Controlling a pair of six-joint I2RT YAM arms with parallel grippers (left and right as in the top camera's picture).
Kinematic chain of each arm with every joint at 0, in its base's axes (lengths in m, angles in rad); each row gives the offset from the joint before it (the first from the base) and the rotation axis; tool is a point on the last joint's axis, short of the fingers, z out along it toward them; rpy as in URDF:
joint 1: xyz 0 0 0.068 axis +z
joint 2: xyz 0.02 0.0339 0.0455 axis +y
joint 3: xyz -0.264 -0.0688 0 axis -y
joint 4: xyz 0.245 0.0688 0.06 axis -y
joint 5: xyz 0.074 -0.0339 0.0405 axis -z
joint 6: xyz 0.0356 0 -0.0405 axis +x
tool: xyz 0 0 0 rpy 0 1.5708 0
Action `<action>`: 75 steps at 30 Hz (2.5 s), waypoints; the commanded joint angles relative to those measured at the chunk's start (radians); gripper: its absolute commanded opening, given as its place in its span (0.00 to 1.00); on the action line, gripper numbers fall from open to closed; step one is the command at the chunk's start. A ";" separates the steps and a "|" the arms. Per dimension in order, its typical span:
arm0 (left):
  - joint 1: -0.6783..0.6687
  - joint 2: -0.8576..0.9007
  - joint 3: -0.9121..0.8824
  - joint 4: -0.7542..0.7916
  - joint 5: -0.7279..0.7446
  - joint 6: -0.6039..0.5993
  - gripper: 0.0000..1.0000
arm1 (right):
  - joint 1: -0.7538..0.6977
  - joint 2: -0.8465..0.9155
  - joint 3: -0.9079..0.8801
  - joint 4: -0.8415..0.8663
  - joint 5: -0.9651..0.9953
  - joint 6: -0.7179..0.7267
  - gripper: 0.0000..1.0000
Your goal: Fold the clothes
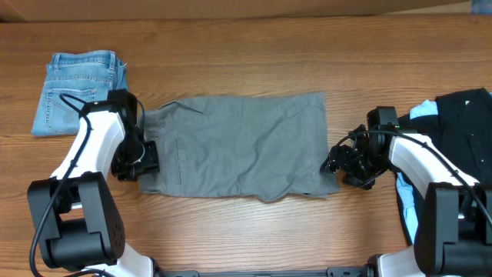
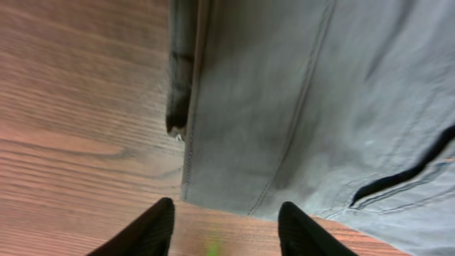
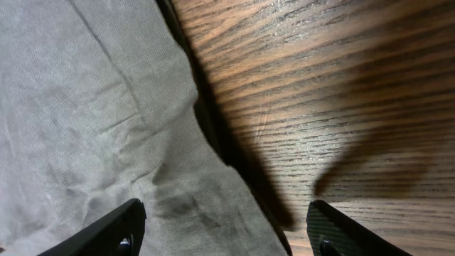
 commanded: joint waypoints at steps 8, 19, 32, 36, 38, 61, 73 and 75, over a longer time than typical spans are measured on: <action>0.005 -0.018 -0.049 0.078 -0.055 -0.007 0.40 | -0.004 -0.031 -0.002 0.008 -0.008 0.004 0.76; 0.005 -0.018 -0.077 0.097 -0.053 -0.003 0.53 | -0.004 -0.031 -0.002 0.002 -0.008 0.004 0.75; 0.005 -0.018 -0.127 0.125 0.043 0.034 0.04 | -0.020 -0.030 -0.002 0.010 0.094 0.047 0.75; 0.010 -0.018 -0.108 0.095 -0.015 -0.008 0.04 | -0.059 -0.030 -0.003 0.012 0.163 0.112 0.75; 0.022 -0.018 -0.083 0.067 -0.042 -0.021 0.04 | -0.076 -0.030 -0.003 0.020 0.113 0.075 0.75; 0.104 -0.018 0.021 0.007 -0.006 -0.022 0.04 | -0.073 -0.029 -0.161 0.146 -0.315 -0.185 0.39; 0.106 -0.018 0.024 -0.001 -0.006 -0.022 0.04 | -0.074 -0.029 -0.105 0.090 -0.219 -0.128 0.04; 0.115 -0.018 0.037 -0.014 -0.016 -0.023 0.04 | -0.074 -0.029 -0.100 0.082 -0.152 -0.077 0.04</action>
